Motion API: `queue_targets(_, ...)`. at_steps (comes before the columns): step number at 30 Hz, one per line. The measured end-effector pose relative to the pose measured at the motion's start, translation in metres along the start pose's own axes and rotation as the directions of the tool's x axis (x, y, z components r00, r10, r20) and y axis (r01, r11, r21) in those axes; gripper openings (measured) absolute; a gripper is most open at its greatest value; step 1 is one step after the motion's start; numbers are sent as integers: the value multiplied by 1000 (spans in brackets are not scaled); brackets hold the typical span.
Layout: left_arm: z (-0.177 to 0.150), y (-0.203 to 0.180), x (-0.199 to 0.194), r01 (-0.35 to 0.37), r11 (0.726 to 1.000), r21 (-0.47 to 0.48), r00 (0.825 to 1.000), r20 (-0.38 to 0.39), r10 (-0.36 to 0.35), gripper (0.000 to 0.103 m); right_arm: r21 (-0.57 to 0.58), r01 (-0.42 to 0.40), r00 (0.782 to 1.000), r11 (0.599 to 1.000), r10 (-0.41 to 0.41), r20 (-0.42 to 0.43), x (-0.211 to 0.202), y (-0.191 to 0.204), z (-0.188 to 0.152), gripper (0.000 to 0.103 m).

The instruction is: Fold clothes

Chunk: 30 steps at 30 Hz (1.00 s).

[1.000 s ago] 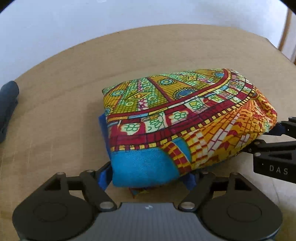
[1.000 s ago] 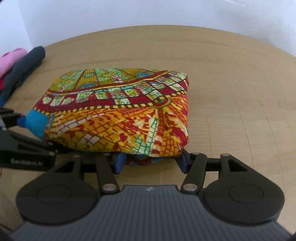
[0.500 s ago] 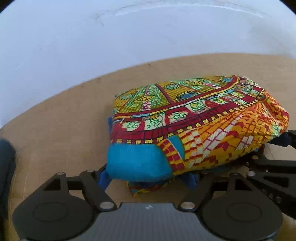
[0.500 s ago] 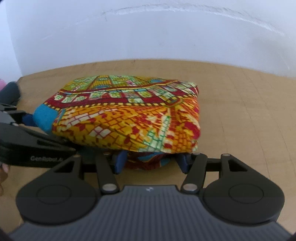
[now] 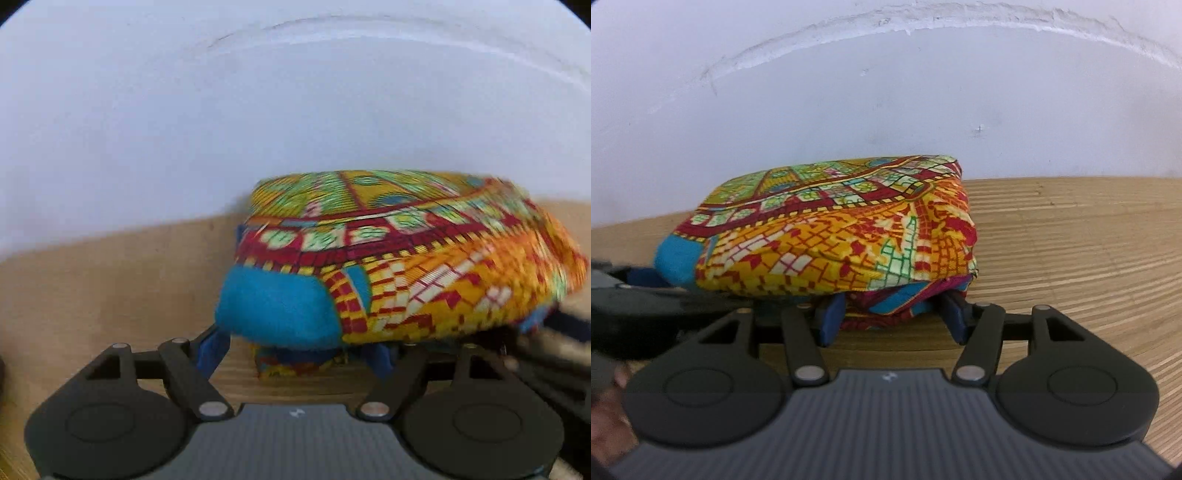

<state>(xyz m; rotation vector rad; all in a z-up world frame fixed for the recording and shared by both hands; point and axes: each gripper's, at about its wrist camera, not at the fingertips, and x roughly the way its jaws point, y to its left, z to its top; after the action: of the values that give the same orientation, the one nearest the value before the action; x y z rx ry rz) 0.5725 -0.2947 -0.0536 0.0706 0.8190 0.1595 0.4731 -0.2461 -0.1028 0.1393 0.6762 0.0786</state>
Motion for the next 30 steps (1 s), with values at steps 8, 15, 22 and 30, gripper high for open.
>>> queue_targets(8, 1, 29, -16, -63, 998, 10, 995, 75, 62, 78, -126, 112, 993, 986, -106, 52, -17, 21, -2, 57)
queue_targets(15, 11, 28, -13, 3, 999, 33, 999, 40, -5, 79, -96, 125, 988, 988, -115, 100, -23, 17, -1, 57)
queue_targets(22, 5, 27, -39, 44, 997, 58, 998, 37, -47, 81, -100, 127, 985, 987, -113, 133, -49, 16, -15, 57)
queue_targets(30, -12, 24, -53, 15, 997, 75, 1000, 22, -16, 84, -94, 118, 988, 989, -108, 109, -74, 9, -30, 57)
